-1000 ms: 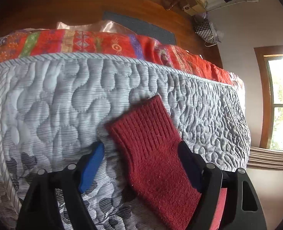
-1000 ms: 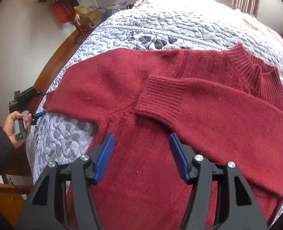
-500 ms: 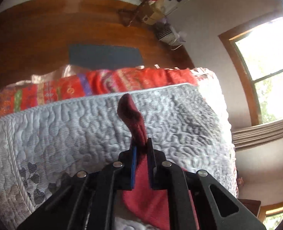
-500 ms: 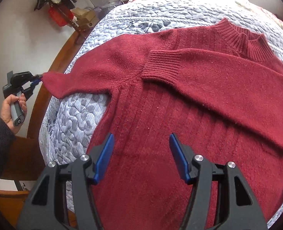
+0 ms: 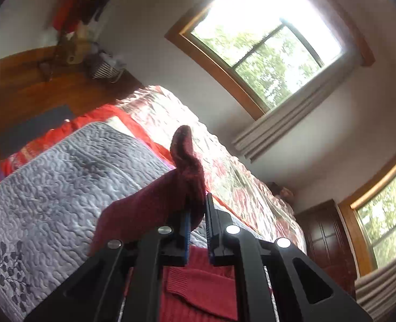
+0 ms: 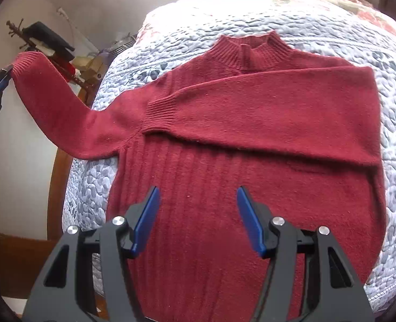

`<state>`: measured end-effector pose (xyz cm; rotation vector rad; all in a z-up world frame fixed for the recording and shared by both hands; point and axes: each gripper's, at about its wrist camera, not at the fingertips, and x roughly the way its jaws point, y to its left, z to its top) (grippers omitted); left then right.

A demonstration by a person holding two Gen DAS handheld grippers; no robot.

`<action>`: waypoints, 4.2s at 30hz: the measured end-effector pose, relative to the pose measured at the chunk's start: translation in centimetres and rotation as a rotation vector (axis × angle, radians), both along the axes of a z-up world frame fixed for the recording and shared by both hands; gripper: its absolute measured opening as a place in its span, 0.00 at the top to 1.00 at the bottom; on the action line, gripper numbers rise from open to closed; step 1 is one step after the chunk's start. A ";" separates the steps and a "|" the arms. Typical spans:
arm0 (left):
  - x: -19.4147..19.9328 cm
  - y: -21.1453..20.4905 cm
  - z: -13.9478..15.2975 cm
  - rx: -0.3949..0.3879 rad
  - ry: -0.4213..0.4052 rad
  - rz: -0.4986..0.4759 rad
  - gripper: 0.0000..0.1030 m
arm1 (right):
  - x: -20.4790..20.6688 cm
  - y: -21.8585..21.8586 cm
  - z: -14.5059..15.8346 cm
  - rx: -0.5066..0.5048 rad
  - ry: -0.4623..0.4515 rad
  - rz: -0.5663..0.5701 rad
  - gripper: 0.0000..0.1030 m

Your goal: Fold small clothes

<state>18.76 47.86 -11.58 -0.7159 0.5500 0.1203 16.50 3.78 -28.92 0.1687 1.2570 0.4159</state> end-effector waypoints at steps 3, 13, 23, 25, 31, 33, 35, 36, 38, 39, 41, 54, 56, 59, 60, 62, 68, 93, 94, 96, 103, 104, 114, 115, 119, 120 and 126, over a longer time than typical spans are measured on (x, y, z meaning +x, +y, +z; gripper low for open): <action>2.8 -6.2 -1.1 0.037 0.024 -0.106 0.91 | -0.6 -3.4 0.0 0.001 0.005 -0.063 0.42; 10.5 -23.2 -11.8 0.022 0.179 -0.386 0.91 | -1.8 -14.2 -1.8 -0.012 0.037 -0.268 0.42; 12.4 -32.7 -22.5 0.060 0.368 -0.546 0.91 | -1.4 -17.8 -3.2 -0.016 0.048 -0.331 0.42; 12.2 -33.3 -23.6 0.074 0.399 -0.561 0.87 | -0.6 -18.0 -3.0 0.001 0.039 -0.340 0.39; 10.3 -33.0 -22.0 0.133 0.352 -0.571 0.33 | 4.2 -17.4 -2.1 0.128 0.035 -0.329 0.26; 9.8 -32.1 -21.2 0.121 0.357 -0.585 0.33 | 6.3 -16.8 -2.4 0.174 0.046 -0.310 0.27; 8.7 -30.6 -20.3 0.109 0.361 -0.584 0.32 | 8.9 -16.1 -3.2 0.222 0.078 -0.291 0.36; 8.1 -29.7 -19.7 0.110 0.363 -0.578 0.32 | 10.1 -16.0 -4.0 0.262 0.111 -0.288 0.41; 6.7 -27.8 -18.7 0.121 0.366 -0.563 0.29 | 12.2 -15.7 -6.0 0.350 0.187 -0.309 0.41; 5.8 -26.5 -18.2 0.133 0.368 -0.547 0.27 | 13.1 -15.5 -6.8 0.368 0.212 -0.319 0.41; 4.3 -24.0 -17.6 0.141 0.386 -0.509 0.27 | 14.1 -15.0 -8.0 0.384 0.241 -0.325 0.41; -0.3 -12.5 -18.8 0.072 0.530 -0.263 0.19 | 14.3 -12.3 -9.8 0.334 0.267 -0.295 0.41; -0.5 -11.5 -18.8 0.045 0.541 -0.235 0.16 | 14.6 -12.2 -10.0 0.341 0.272 -0.298 0.41; -0.8 -10.3 -18.9 0.023 0.556 -0.212 0.12 | 15.0 -12.5 -10.4 0.381 0.285 -0.301 0.41; -1.0 -10.1 -18.8 0.025 0.561 -0.207 0.12 | 15.0 -12.7 -10.5 0.395 0.288 -0.302 0.42; -1.2 -9.5 -18.6 0.030 0.563 -0.200 0.12 | 15.2 -12.9 -10.7 0.414 0.289 -0.305 0.49; -1.7 -8.2 -18.7 0.019 0.576 -0.164 0.11 | 15.4 -13.2 -11.1 0.411 0.293 -0.301 0.93; -1.6 -9.1 -17.8 0.005 0.559 -0.159 0.11 | 14.7 -19.4 -2.7 0.337 0.090 -0.311 0.94; -1.5 -9.2 -17.8 0.005 0.556 -0.160 0.11 | 14.5 -19.9 -2.7 0.335 0.091 -0.319 0.94; -1.1 -9.5 -17.7 0.008 0.548 -0.166 0.11 | 13.9 -21.2 -3.0 0.327 0.094 -0.334 0.94; 0.6 -11.2 -17.6 0.009 0.513 -0.231 0.11 | 13.3 -24.0 -4.9 0.317 0.124 -0.382 0.94; 1.1 -11.6 -17.7 0.008 0.509 -0.247 0.11 | 13.3 -24.3 -5.3 0.312 0.129 -0.391 0.94; 6.3 -15.0 -20.0 0.053 0.516 -0.392 0.11 | 12.8 -25.7 -7.6 0.332 0.179 -0.442 0.76; 6.7 -15.3 -20.1 0.058 0.515 -0.403 0.11 | 13.1 -25.8 -7.4 0.329 0.173 -0.443 0.76; 7.5 -16.1 -21.6 0.083 0.541 -0.438 0.11 | 14.2 -25.1 -7.7 0.308 0.195 -0.399 0.93; 7.5 -16.1 -22.2 0.087 0.556 -0.437 0.11 | 14.3 -24.8 -7.5 0.291 0.182 -0.382 0.94; 7.3 -15.7 -24.6 0.088 0.616 -0.426 0.11 | 14.5 -23.7 -7.6 0.148 0.109 -0.309 0.94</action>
